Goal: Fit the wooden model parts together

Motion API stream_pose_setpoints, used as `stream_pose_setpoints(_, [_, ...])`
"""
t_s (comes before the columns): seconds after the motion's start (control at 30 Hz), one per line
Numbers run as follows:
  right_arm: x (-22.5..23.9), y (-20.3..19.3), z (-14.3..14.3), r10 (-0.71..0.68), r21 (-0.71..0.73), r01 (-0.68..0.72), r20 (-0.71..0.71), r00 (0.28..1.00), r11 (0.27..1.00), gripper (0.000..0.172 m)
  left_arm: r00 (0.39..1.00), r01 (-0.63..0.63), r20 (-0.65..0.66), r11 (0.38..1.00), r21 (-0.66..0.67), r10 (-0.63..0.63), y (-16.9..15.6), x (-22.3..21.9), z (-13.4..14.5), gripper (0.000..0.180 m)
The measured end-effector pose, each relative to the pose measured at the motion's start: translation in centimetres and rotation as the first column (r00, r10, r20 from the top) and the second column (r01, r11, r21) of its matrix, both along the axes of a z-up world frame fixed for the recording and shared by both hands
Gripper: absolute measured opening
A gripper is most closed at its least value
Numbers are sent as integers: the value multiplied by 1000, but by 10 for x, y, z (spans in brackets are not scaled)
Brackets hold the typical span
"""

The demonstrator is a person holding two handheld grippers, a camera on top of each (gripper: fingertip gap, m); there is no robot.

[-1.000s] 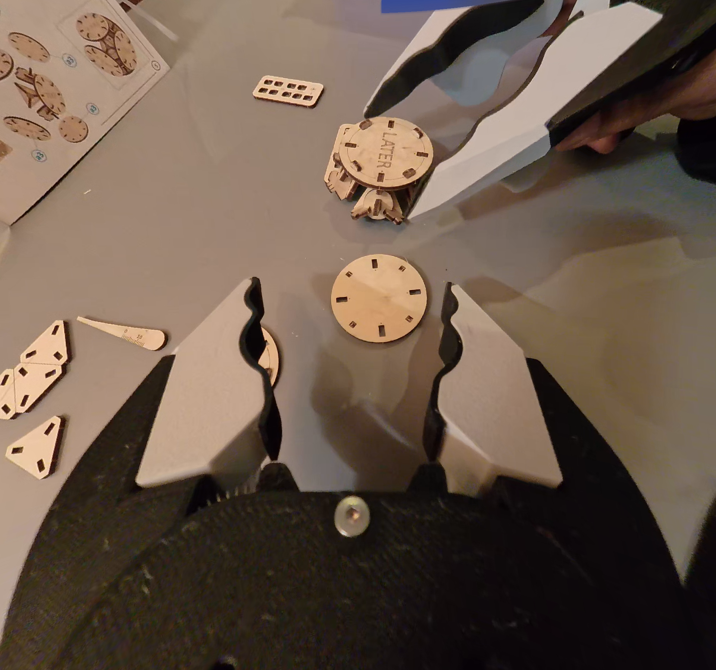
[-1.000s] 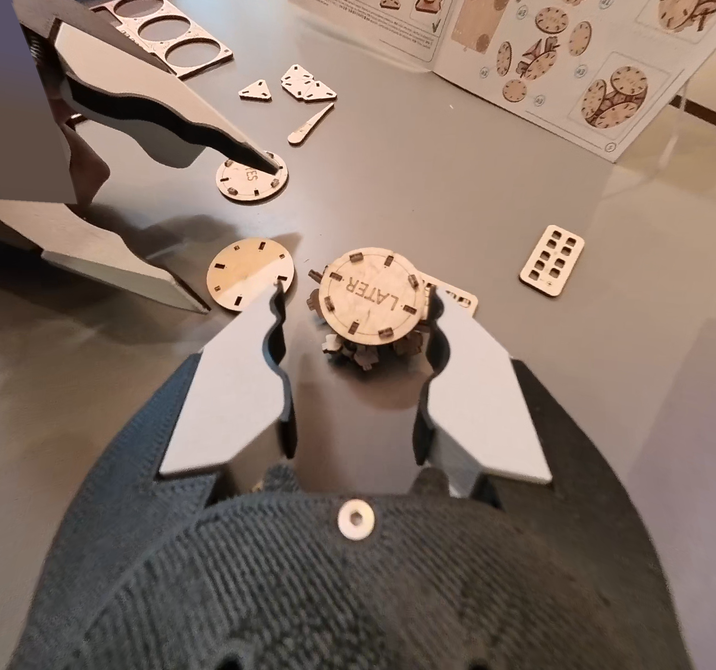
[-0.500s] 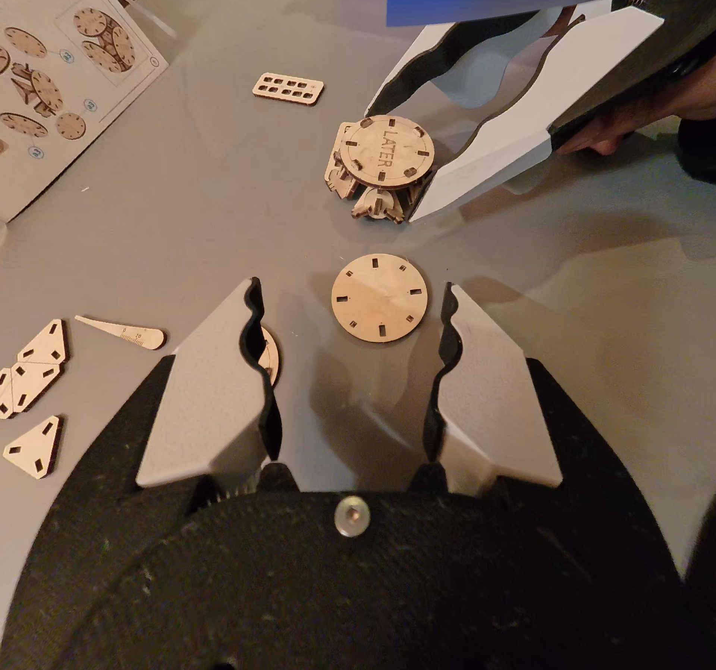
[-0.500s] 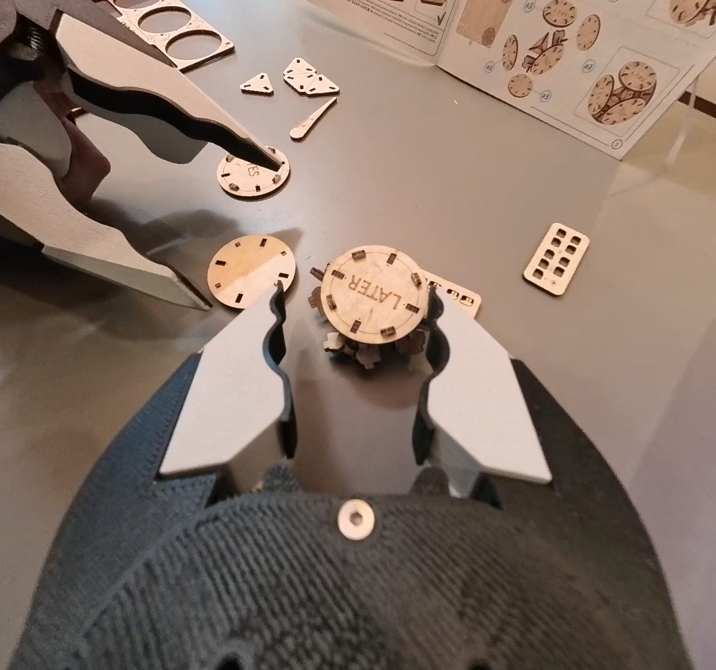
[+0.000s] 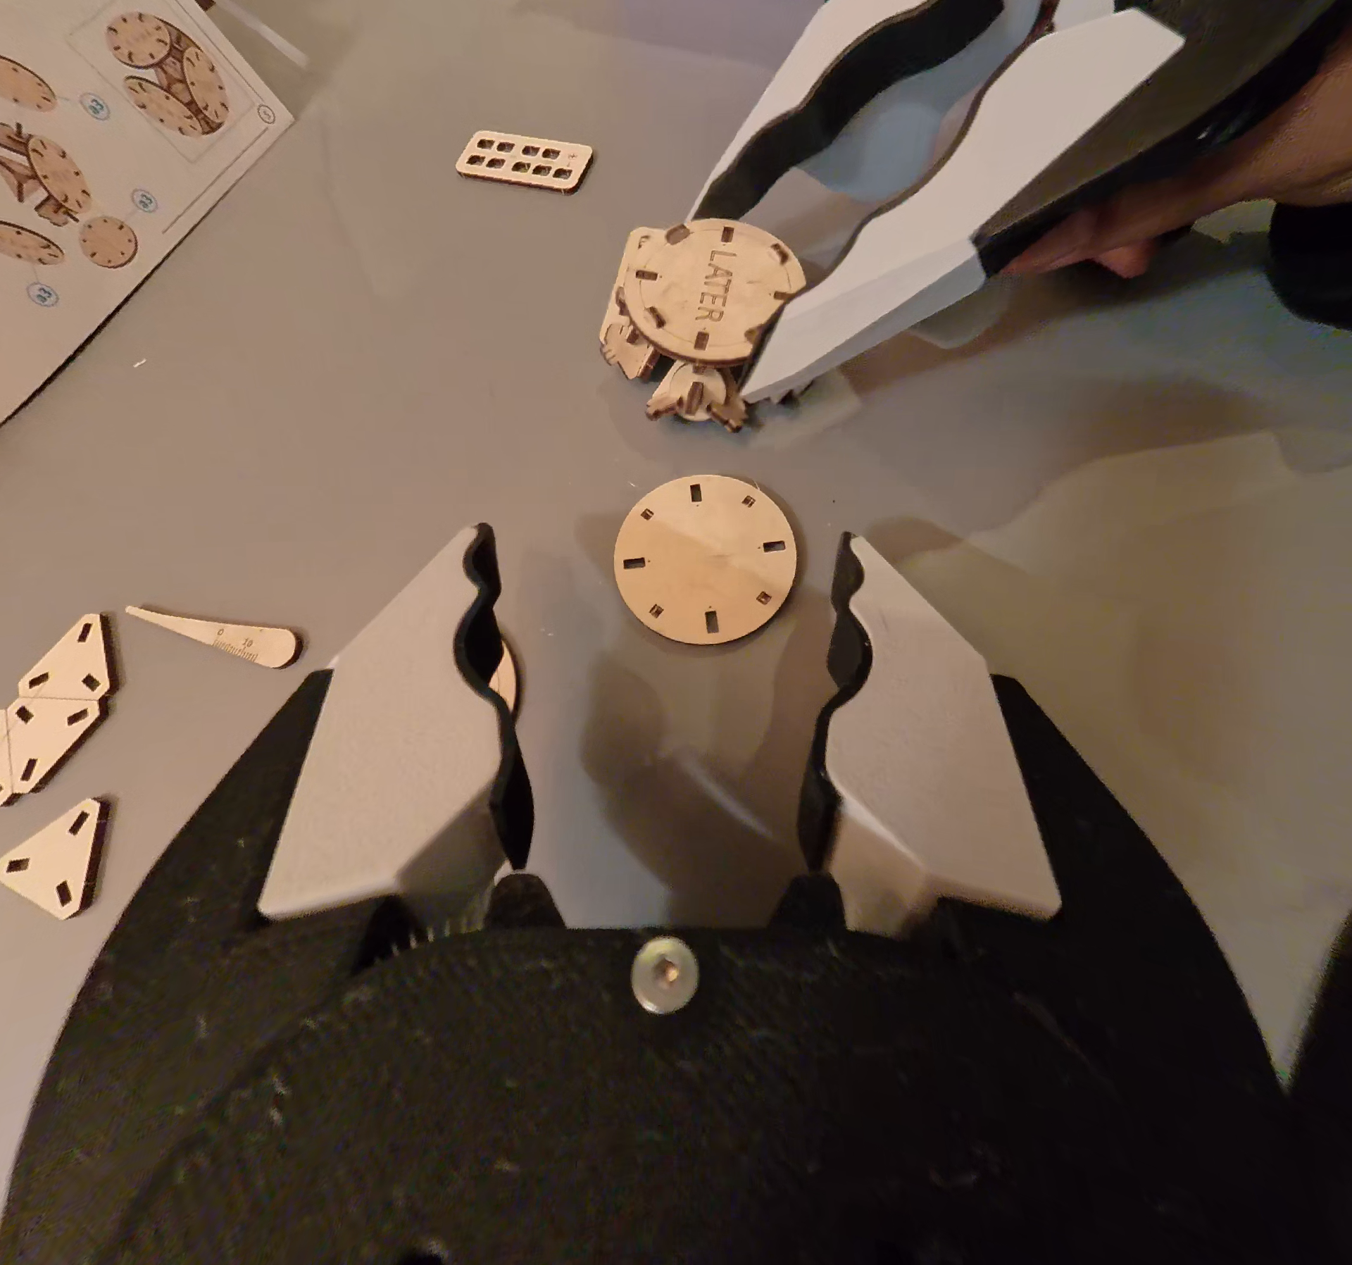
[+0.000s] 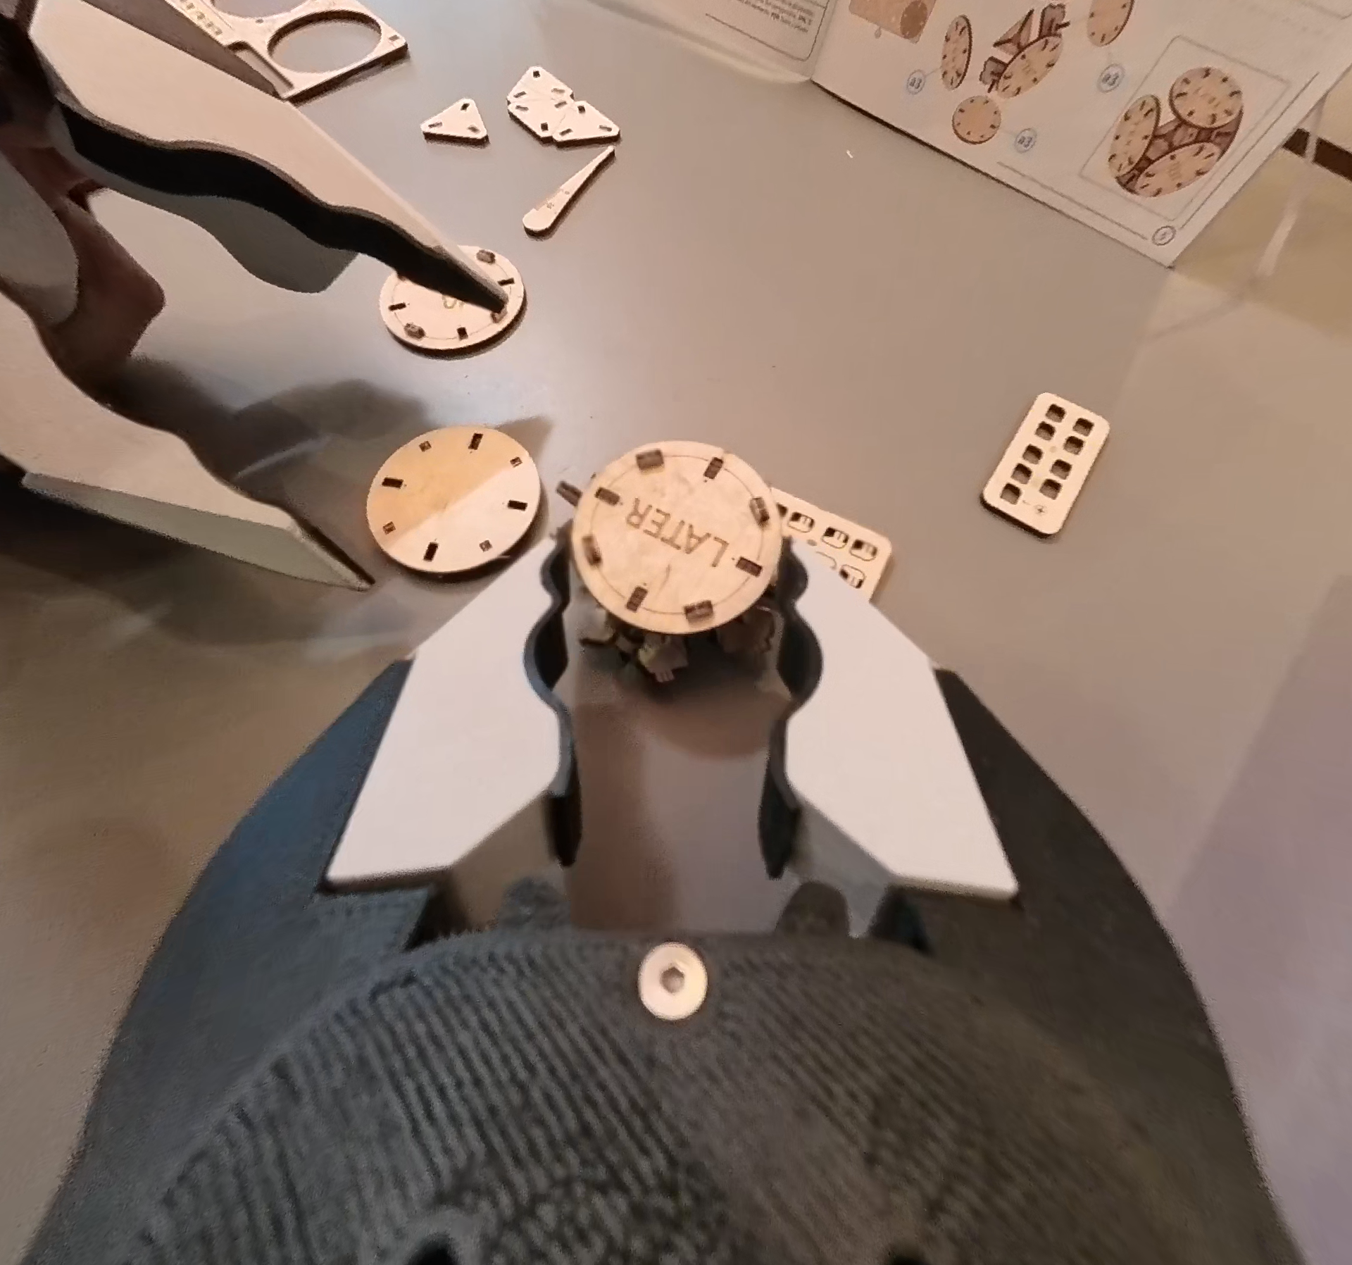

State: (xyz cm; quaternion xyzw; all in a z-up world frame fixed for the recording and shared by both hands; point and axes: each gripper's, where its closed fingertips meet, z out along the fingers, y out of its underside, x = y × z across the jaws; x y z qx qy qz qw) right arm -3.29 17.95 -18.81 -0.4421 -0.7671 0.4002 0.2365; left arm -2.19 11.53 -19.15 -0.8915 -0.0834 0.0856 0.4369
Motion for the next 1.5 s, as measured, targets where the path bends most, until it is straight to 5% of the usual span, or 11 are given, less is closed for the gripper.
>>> stream_pose_setpoints(1.0, [6,-14,23,72,9,-72,-135,988,997,54,999,7,-34,998,63,-5,-3,3,11,84])
stream_pose_setpoints(1.2, [9,-22,25,111,13,-110,-152,982,994,54,994,77,-91,966,247,-56,-7,12,43,34])
stream_pose_setpoints(1.5, [15,-35,26,172,-11,-175,-144,974,984,54,991,116,-91,968,222,-98,-1,20,37,14])
